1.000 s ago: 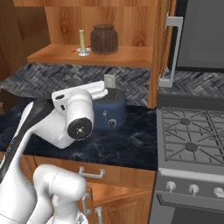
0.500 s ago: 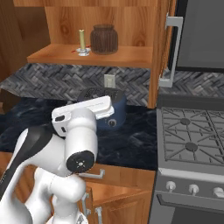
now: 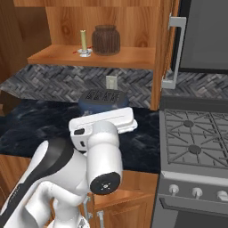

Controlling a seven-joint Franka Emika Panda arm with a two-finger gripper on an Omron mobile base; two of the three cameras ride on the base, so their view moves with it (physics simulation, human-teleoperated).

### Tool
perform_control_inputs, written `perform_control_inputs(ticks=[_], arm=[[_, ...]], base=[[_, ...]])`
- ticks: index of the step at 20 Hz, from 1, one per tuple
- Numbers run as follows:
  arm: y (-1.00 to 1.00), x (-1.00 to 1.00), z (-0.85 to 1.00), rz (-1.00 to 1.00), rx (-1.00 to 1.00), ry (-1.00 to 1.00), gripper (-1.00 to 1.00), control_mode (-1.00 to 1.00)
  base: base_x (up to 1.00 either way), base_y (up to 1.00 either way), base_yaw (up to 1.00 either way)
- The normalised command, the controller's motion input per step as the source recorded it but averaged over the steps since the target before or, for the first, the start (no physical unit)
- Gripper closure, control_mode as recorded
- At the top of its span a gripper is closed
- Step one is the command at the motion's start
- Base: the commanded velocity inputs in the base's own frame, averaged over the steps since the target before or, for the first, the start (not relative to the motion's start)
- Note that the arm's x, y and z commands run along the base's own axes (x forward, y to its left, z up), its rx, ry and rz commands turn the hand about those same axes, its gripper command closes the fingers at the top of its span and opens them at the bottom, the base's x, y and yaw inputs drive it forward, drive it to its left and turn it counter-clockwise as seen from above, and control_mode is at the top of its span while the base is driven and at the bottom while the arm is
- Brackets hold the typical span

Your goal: Pick the candle and jar from the dining table and place them in the open cabinet. Close the cabinet after placing the objects.

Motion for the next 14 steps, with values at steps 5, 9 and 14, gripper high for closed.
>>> perform_control_inputs(ticks=[5, 9, 14], arm=[[-0.59, -0.24, -0.1, 0.0, 0.01, -0.05, -1.0, -1.0], [-0.65, -0.27, -0.01, 0.0, 0.01, -0.08, -1.0, -1.0], [-0.68, -0.1, 0.0, 0.0, 0.01, -0.08, -1.0, -1.0]], base=[[0.0, 0.0, 0.0], [0.0, 0.0, 0.0], [0.0, 0.0, 0.0]])
